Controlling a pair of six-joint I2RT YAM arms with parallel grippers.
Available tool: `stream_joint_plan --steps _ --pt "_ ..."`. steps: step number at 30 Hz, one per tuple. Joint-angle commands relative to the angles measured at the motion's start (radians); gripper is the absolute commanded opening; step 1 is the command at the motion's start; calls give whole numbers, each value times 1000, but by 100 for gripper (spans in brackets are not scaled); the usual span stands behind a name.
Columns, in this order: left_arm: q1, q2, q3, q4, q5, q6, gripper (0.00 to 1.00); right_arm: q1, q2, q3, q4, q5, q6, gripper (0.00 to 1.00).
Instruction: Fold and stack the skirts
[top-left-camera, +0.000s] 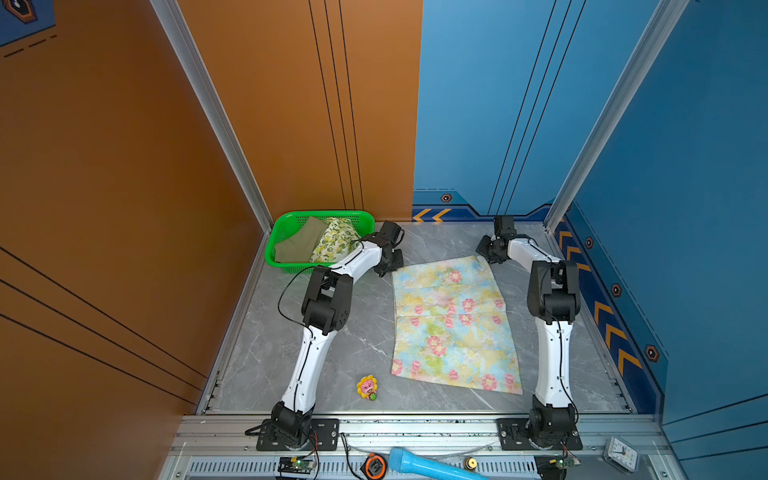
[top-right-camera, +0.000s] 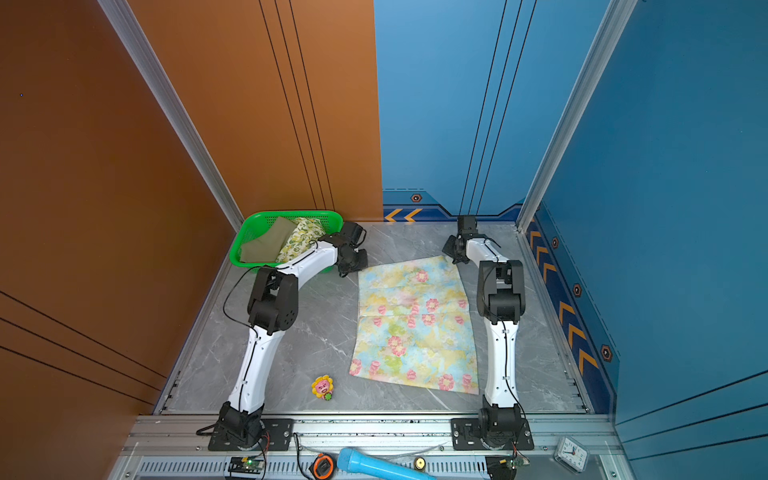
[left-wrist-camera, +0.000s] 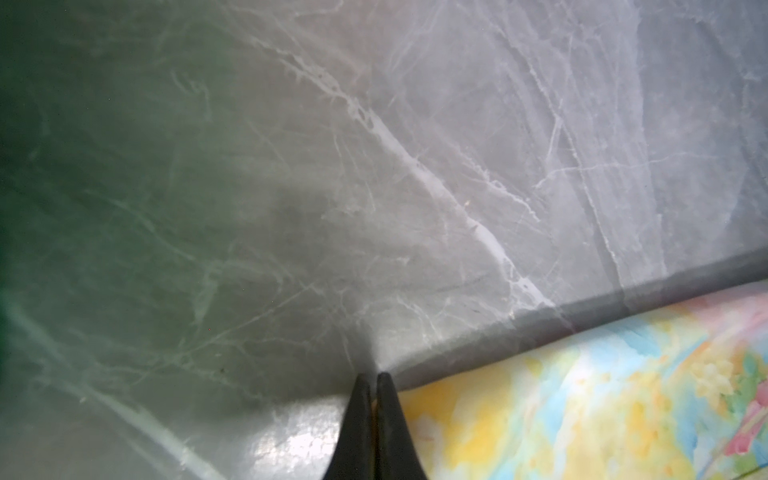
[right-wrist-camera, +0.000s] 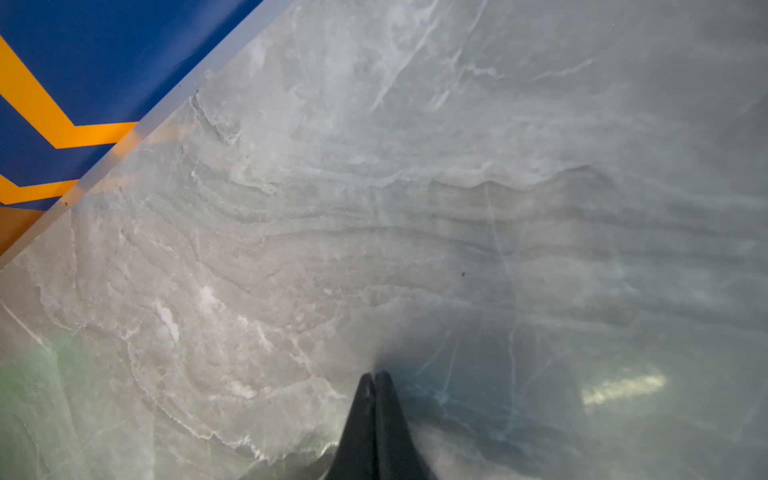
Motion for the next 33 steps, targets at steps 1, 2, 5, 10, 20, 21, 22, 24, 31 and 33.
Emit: stream_joint_plan --steps 1,2,5,10,20,21,22,24,31,33 --pt "1 28 46 -15 22 1 0 -3 21 42 -47 -18 -4 0" --pt "2 29 49 -15 24 0 0 -6 21 54 -47 -25 -4 0" --pt "5 30 67 -15 29 -1 0 -7 15 86 -46 -33 -7 0" --pt "16 32 137 -22 50 -3 0 -5 6 161 -46 -50 -8 0" --pt "32 2 270 -63 77 42 0 -10 -130 166 -44 -70 -30 0" --pt "32 -6 256 -61 77 44 0 -10 -146 140 -45 -65 -26 0" --pt "30 -15 238 -61 77 49 0 -11 -159 112 -44 -59 -21 0" --pt "26 -23 211 -61 79 61 0 -11 -168 66 -45 -56 -17 19" --pt "23 -1 187 -61 88 66 0 -12 -99 24 -57 -36 9 54" --pt "23 8 194 -61 89 66 0 -14 -64 43 -67 -24 16 56"
